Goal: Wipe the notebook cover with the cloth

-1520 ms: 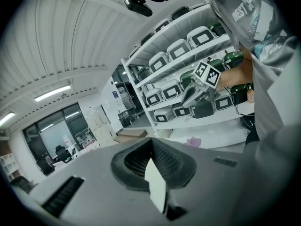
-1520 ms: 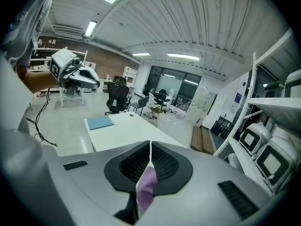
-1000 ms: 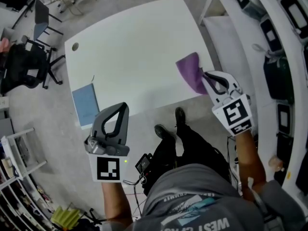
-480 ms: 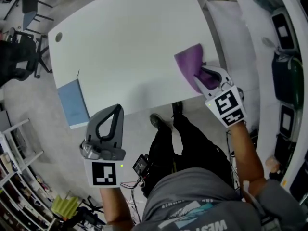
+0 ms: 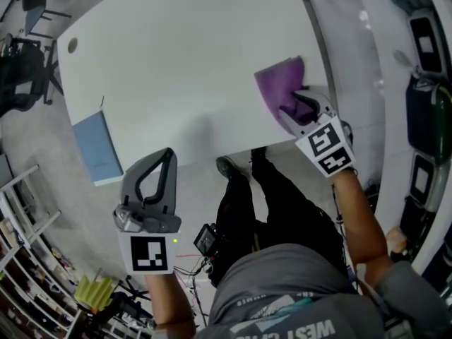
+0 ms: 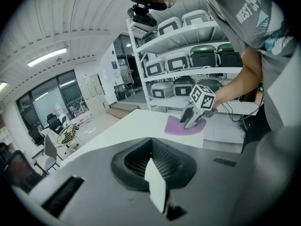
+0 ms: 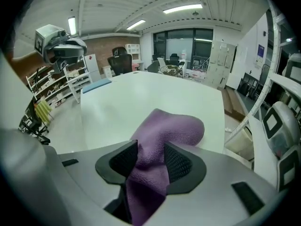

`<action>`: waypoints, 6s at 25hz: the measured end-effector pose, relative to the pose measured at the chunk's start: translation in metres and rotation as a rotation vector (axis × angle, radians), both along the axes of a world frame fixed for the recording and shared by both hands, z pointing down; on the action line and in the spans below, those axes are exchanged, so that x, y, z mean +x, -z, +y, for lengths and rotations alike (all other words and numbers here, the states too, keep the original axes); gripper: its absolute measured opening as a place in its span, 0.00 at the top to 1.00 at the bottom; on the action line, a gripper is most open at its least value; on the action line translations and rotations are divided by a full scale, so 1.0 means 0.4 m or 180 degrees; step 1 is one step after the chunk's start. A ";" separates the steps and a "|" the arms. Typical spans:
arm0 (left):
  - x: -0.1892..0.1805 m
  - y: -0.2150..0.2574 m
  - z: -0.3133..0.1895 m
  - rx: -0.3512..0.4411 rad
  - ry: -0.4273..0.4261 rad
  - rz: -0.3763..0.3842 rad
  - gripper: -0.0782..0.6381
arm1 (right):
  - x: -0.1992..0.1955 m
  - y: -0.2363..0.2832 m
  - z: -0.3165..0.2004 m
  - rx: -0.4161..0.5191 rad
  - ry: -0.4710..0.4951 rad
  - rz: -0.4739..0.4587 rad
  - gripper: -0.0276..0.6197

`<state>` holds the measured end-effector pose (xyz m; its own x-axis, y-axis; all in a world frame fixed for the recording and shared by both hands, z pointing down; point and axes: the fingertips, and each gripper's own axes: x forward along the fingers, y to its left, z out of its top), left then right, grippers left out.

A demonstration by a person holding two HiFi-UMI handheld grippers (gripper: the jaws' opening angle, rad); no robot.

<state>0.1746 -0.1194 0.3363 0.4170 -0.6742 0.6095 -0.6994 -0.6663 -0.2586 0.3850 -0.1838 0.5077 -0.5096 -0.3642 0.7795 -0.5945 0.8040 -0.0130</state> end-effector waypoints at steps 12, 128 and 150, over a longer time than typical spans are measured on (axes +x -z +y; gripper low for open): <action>0.004 0.017 -0.020 0.0011 0.0040 -0.0010 0.89 | -0.006 0.005 0.000 -0.0001 0.0069 -0.0058 0.87; -0.975 -0.048 0.415 0.0140 0.1734 0.0196 0.89 | -1.209 0.041 0.331 -0.0064 0.2318 0.0171 0.87; -1.055 -0.072 0.472 0.0062 0.1916 0.0198 0.89 | -1.375 0.036 0.385 -0.0081 0.2553 0.0067 0.87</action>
<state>-0.2473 0.0693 0.3652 -0.0068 -0.8136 0.5813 -0.9662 -0.1444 -0.2134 -0.1652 -0.0299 0.4933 -0.5935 0.1250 0.7951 0.1642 0.9859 -0.0324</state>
